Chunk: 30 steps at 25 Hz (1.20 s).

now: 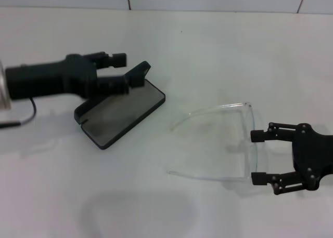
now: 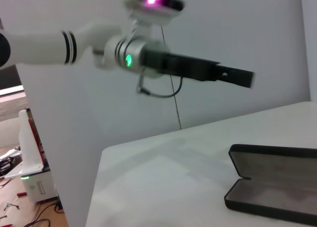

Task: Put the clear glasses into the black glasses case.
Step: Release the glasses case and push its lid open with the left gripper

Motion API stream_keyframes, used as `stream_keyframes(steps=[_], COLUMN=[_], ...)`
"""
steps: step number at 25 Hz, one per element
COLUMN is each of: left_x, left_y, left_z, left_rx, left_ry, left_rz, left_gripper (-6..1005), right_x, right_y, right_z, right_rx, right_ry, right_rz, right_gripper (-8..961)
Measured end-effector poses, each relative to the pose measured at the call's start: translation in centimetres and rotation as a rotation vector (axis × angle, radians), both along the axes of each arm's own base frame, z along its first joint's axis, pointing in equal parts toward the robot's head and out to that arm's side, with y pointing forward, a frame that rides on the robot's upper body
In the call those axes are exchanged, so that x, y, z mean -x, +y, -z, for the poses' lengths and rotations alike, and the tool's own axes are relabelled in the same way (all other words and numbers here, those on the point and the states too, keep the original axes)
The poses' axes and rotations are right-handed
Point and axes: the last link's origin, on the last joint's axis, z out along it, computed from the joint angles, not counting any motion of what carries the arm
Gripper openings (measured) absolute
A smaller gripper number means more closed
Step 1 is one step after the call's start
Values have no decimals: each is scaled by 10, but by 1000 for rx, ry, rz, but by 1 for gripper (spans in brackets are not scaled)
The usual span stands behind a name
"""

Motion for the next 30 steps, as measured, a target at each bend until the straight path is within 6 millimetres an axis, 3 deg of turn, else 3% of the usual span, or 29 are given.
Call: stream_keyframes(steps=[4,10,22,30], left_x=[-20,-52,-80,-74], left_y=[26,52,68,78], left_z=[-3,18,45,60], left_rx=[50,60,10,57], left_ry=[239,739,978,1095], left_rz=[-150,-306,-278,-322], left_gripper=[888,888,887,887], right_x=[0,-2,-1,-1], right_y=[1,1,4,4], right_z=[3,4,6,8], right_rx=[4,2,-1,1], right_ry=[4,6,16,20], right_rz=[11,21,31,34], right_gripper=[873,873,872,872])
